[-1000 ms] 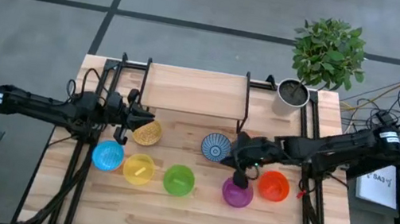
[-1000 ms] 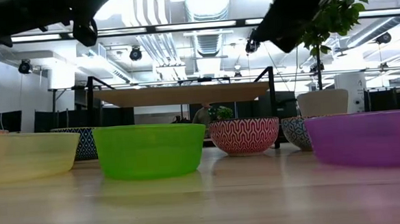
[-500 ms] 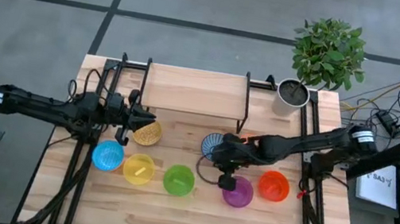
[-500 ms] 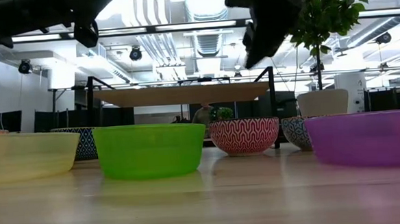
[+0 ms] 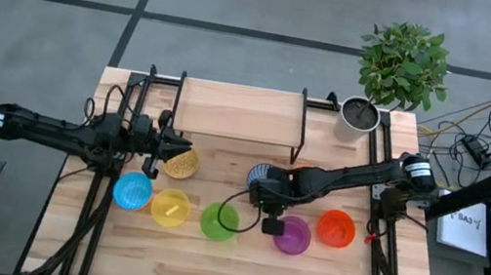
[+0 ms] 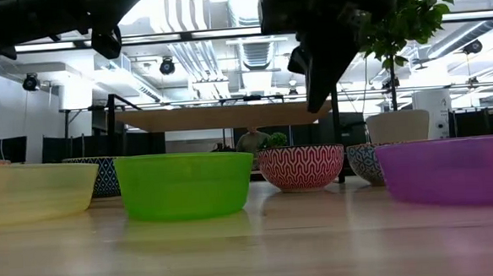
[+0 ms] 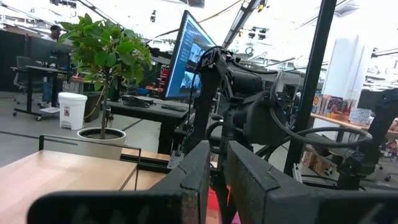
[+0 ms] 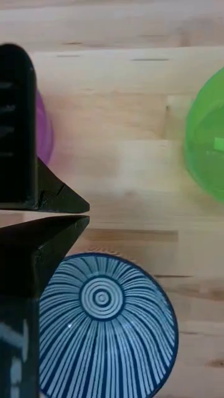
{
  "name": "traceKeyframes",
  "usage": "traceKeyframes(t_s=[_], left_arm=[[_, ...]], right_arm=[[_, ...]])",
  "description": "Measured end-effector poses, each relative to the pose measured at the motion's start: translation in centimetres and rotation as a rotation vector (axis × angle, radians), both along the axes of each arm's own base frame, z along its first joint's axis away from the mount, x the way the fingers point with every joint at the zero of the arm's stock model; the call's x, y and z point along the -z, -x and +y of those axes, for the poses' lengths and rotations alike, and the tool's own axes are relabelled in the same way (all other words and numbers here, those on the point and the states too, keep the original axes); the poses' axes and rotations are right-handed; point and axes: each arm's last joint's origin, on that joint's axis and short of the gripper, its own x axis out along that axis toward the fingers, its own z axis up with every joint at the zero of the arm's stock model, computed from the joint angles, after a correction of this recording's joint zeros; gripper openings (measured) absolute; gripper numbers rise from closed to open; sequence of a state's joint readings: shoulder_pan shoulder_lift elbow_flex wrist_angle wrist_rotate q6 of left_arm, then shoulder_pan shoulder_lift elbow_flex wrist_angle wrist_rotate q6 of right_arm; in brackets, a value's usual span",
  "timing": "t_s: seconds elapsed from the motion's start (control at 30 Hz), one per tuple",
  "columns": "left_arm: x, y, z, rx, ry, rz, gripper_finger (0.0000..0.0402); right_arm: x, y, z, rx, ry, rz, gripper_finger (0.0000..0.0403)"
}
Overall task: Place and stack bowls onto a shelf
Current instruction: Put the red bowl on the shelf
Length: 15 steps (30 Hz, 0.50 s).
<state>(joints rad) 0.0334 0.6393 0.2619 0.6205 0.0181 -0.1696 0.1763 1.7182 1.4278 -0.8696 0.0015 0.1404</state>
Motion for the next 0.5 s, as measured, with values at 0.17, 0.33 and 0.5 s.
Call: traceKeyframes(t_s=[0.17,0.33,0.5], left_arm=[[0.0,0.0,0.0,0.0,0.0,0.001,0.004],[0.0,0.0,0.0,0.0,0.0,0.002,0.004],[0.0,-0.1,0.0,0.0,0.0,0.003,0.004]], right_arm=[[-0.9,0.5,-1.1,0.066,0.124,0.043,0.0009],[-2.1,0.9,-2.1,0.177,0.205,-0.002,0.0009],[-2.3,0.5,-2.0,0.183,0.191,-0.051,0.0009]])
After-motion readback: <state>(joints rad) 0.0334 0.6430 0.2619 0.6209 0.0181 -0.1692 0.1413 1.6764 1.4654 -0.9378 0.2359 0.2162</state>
